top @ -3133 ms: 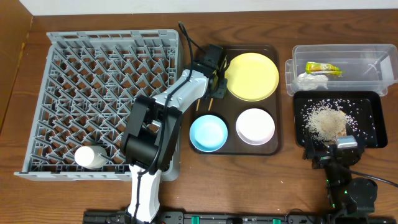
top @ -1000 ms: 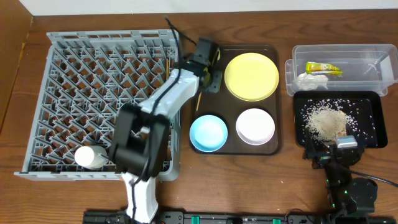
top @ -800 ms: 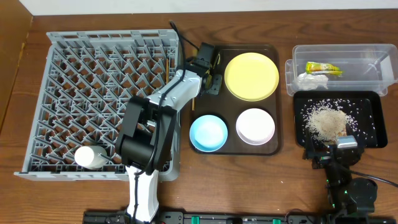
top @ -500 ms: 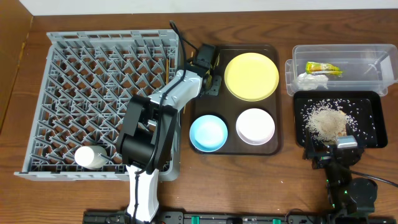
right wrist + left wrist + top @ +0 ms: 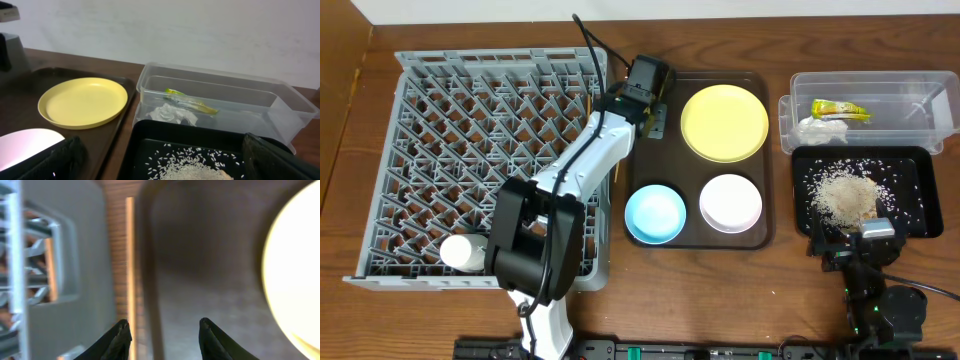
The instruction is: Sort waste into correct bins and load items into the dishwasher
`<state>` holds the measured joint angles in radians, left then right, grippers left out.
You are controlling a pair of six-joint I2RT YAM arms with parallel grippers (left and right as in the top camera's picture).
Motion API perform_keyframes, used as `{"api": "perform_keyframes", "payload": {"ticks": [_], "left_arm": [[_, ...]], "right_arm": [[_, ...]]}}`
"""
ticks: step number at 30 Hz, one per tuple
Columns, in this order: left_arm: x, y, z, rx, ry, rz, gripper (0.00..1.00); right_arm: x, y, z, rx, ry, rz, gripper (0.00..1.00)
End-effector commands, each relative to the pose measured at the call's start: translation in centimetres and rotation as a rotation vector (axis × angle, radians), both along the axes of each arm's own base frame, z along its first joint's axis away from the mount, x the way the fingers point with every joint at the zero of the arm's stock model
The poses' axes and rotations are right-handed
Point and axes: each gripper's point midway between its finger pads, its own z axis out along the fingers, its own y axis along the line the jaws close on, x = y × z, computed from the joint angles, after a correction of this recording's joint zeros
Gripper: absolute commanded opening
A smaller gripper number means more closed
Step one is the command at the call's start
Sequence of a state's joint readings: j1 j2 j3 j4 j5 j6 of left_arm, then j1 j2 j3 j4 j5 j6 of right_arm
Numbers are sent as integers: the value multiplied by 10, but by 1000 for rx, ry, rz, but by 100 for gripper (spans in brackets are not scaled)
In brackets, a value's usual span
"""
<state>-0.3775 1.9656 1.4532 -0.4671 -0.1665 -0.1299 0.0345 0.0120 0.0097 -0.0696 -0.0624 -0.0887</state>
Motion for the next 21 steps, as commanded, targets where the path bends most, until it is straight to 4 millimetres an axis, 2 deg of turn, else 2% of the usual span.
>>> {"api": "perform_keyframes", "payload": {"ticks": [1, 5, 8, 15, 21], "left_arm": [[8, 32, -8, 72, 0, 72, 40], [9, 41, -24, 55, 49, 51, 30], [8, 49, -36, 55, 80, 49, 27], [10, 81, -49, 59, 117, 109, 27], [10, 90, -50, 54, 122, 129, 27]], "right_arm": [[0, -3, -1, -10, -2, -13, 99], [0, -3, -1, -10, -2, -13, 99], [0, -3, -1, -10, -2, -13, 99], [0, -3, -1, -10, -2, -13, 99], [0, -3, -1, -10, -2, -13, 99]]}}
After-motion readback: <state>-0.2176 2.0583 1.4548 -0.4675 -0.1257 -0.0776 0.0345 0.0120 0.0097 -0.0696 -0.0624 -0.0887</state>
